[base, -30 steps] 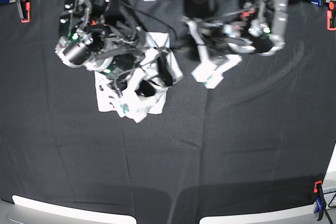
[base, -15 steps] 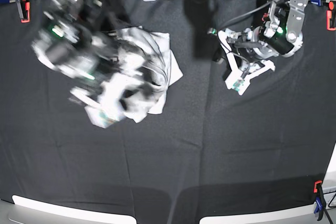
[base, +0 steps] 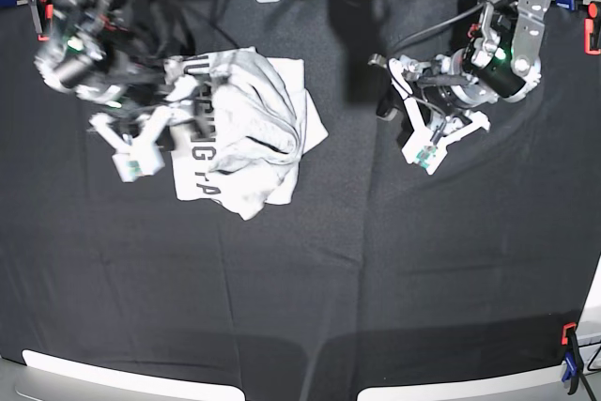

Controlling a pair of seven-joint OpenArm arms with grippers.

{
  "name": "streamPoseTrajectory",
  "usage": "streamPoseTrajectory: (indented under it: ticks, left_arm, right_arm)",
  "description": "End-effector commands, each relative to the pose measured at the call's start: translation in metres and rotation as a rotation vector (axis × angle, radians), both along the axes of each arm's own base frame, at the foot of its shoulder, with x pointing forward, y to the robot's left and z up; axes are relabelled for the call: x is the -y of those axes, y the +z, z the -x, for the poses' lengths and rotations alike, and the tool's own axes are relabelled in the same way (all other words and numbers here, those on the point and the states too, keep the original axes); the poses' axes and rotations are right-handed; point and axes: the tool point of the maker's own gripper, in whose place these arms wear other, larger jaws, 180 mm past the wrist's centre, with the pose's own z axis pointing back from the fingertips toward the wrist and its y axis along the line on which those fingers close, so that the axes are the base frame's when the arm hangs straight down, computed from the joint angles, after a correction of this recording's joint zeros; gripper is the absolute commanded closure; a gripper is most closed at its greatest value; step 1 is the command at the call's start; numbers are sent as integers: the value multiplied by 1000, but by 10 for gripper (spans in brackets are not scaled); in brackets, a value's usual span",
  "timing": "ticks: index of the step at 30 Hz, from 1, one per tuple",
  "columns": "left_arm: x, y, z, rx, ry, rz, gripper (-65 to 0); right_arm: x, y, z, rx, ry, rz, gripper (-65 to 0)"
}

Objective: Layout the t-shirt on the table in an organized manner, then fold the t-shirt properly
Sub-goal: 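Press and release the folded bundle with both grippers, then grasp the bundle edge with the left gripper and the right gripper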

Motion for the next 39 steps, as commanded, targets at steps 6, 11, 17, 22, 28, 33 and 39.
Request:
streamPoseTrajectory:
  ticks: [6, 11, 17, 22, 28, 33, 39]
  left_arm:
    - [2, 11, -7, 41, 2, 19, -237]
    - [2, 11, -7, 41, 2, 19, -237]
    - [2, 11, -7, 41, 2, 19, -237]
    - [2, 11, -7, 41, 2, 19, -237]
    - [2, 11, -7, 41, 2, 19, -237]
    - [2, 11, -7, 41, 1, 19, -237]
    - [2, 11, -7, 41, 1, 19, -237]
  right_arm:
    - [-64, 30, -68, 124, 156, -82, -303]
    - [-85, 57, -120, 181, 165, -1, -303]
    - [-77, 70, -117, 189, 168, 82, -303]
    - [-22, 77, -90, 202, 46, 126, -303]
    - [3, 66, -29, 140, -20, -15, -303]
    - [10, 22, 18, -9, -47, 10, -303]
    - [-24, 14, 31, -30, -35, -102, -303]
